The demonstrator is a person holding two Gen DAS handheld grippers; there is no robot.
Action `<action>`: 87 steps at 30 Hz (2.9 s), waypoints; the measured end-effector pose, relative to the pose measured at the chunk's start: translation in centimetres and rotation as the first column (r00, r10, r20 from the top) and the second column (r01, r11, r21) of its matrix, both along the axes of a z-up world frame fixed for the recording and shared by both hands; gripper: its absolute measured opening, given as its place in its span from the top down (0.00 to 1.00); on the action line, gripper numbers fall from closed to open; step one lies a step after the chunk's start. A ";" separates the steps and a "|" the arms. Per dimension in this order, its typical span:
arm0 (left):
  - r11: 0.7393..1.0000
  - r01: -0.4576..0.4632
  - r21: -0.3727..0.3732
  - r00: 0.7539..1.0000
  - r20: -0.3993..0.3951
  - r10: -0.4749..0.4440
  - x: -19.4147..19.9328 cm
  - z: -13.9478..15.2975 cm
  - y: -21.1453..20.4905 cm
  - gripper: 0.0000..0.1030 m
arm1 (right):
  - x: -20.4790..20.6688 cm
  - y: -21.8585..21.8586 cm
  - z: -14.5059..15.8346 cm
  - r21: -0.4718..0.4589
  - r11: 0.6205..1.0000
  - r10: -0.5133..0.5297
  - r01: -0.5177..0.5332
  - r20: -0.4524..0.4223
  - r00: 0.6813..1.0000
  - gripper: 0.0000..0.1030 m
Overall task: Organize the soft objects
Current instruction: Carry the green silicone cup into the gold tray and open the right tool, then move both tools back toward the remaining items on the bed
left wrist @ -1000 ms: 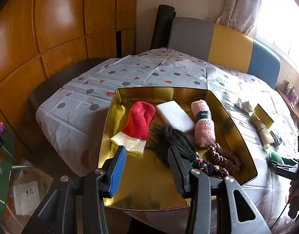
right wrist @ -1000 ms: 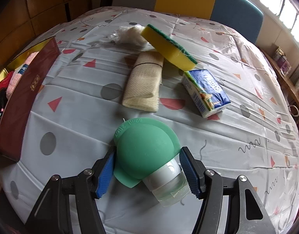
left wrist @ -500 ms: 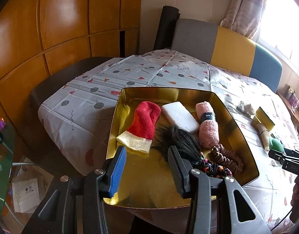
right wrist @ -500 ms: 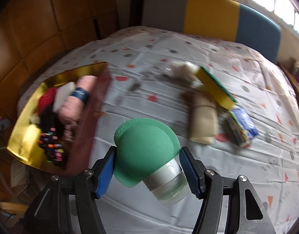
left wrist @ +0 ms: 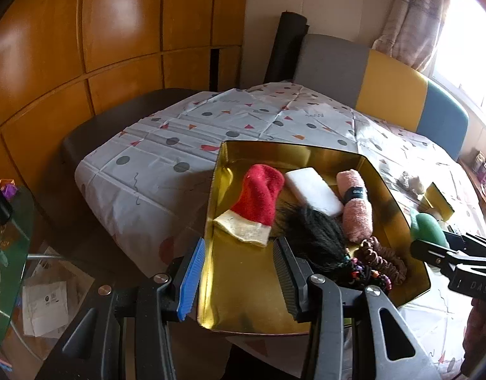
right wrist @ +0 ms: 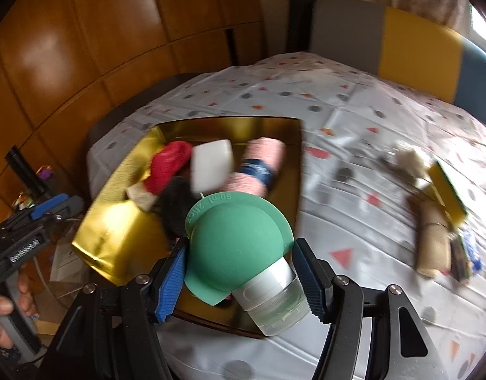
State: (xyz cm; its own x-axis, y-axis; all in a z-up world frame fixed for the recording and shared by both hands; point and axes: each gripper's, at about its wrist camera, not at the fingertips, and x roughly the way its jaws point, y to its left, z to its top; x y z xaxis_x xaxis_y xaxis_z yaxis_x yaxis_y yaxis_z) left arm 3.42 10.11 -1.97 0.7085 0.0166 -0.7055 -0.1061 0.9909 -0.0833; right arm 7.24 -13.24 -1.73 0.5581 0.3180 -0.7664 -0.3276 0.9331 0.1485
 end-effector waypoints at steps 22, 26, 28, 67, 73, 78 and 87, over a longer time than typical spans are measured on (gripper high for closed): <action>0.988 -0.150 -0.039 0.988 -0.031 0.149 -0.5 -1.4 5.7 0.57 | 4.1 14.3 -4.2 -0.010 0.977 0.209 -0.213 -0.134 0.969 0.31; 0.986 -0.164 -0.041 0.986 -0.037 0.162 -0.8 -1.7 6.3 0.57 | 6.0 15.6 -5.4 0.009 0.980 0.198 -0.199 -0.158 0.967 0.26; 0.986 -0.164 -0.038 0.986 -0.036 0.163 -0.8 -1.7 6.4 0.57 | 6.3 15.5 -5.3 0.041 0.981 0.193 -0.189 -0.164 0.967 0.26; 0.988 0.135 0.078 0.991 -0.016 -0.134 -0.4 0.7 -4.9 0.57 | 0.5 -6.5 0.5 0.022 0.986 -0.169 0.168 0.069 0.983 0.24; 0.975 0.197 0.103 0.980 -0.017 -0.196 0.2 1.1 -7.6 0.57 | 0.1 -14.1 0.9 -0.010 0.950 -0.310 0.312 0.088 0.947 0.23; 0.959 0.256 0.120 0.967 -0.026 -0.254 0.8 1.2 -10.4 0.57 | -0.5 -20.0 1.0 -0.044 0.902 -0.424 0.430 0.104 0.900 0.22; 0.920 0.368 0.135 0.930 -0.058 -0.364 2.1 1.4 -15.9 0.57 | -2.8 -31.3 -2.7 0.006 0.705 -0.708 0.709 0.053 0.704 0.20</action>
